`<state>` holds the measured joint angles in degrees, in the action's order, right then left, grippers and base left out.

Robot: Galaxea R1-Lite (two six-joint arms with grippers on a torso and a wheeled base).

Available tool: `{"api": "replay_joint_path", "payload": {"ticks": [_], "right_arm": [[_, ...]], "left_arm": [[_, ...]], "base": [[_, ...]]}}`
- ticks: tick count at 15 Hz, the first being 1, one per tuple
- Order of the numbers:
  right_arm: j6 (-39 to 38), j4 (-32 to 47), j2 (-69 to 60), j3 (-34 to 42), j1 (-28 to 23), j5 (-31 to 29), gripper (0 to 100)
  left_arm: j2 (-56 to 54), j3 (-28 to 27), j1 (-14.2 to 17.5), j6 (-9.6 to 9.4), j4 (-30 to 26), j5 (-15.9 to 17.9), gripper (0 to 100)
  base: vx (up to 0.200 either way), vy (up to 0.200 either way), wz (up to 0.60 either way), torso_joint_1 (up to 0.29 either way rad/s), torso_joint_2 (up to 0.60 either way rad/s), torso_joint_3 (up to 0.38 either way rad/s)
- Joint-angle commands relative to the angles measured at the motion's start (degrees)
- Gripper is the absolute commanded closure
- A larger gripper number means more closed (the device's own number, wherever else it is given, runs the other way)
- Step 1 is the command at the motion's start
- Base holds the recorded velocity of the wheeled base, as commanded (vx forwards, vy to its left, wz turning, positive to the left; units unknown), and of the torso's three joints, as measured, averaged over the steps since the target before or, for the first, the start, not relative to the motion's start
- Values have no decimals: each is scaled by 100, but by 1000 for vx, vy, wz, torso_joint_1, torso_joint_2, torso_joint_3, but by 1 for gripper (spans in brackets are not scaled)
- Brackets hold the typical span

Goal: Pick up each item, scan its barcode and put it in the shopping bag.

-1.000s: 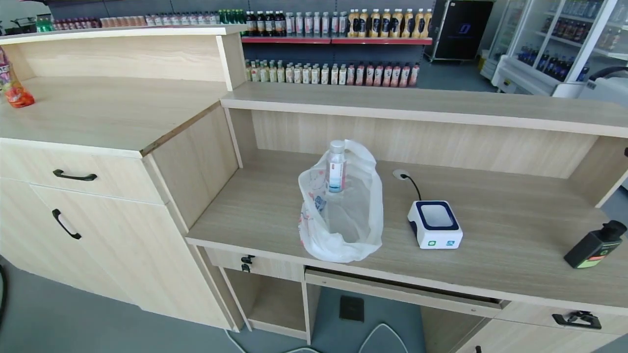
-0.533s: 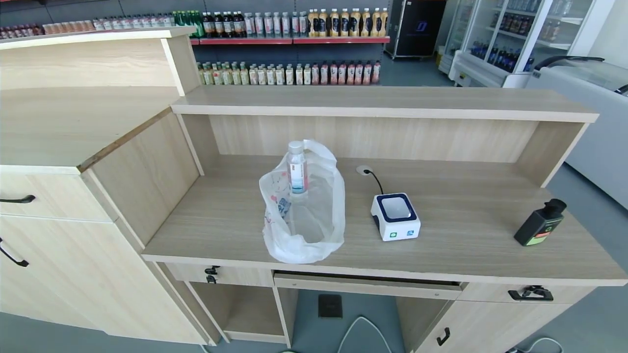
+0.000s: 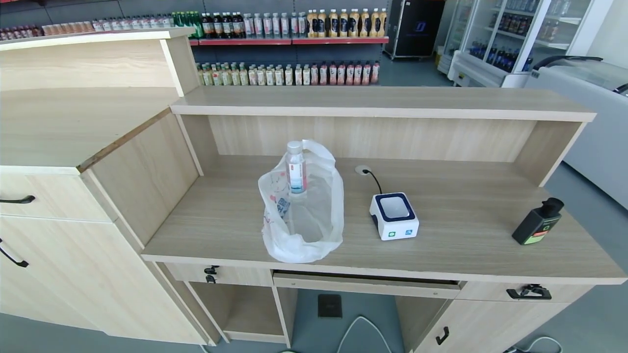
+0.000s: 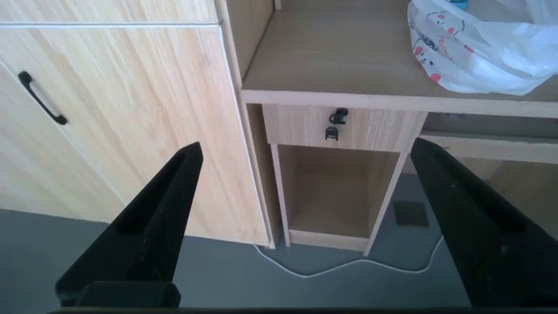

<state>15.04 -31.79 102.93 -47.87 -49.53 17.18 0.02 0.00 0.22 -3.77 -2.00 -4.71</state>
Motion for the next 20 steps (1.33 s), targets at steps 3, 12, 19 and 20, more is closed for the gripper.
{"api": "replay_joint_path", "payload": {"ticks": [3, 12, 19, 20], "right_arm": [[-256, -275, 518, -108, 330, 67, 0], [-230, -556, 1116, -363, 1218, 110, 0], [43, -688, 1423, -302, 1675, 110, 0], [69, -697, 1476, -328, 1719, 110, 0]], "left_arm": [[-2, 0, 4, -1, -2, -4, 0], [-2, 0, 4, -1, -2, -4, 0], [-2, 0, 4, -1, -2, -4, 0], [-2, 0, 4, -1, -2, -4, 0]], "base": [[0, 0, 0, 0, 0, 0], [0, 0, 0, 0, 0, 0], [0, 0, 0, 0, 0, 0], [0, 0, 0, 0, 0, 0]]}}
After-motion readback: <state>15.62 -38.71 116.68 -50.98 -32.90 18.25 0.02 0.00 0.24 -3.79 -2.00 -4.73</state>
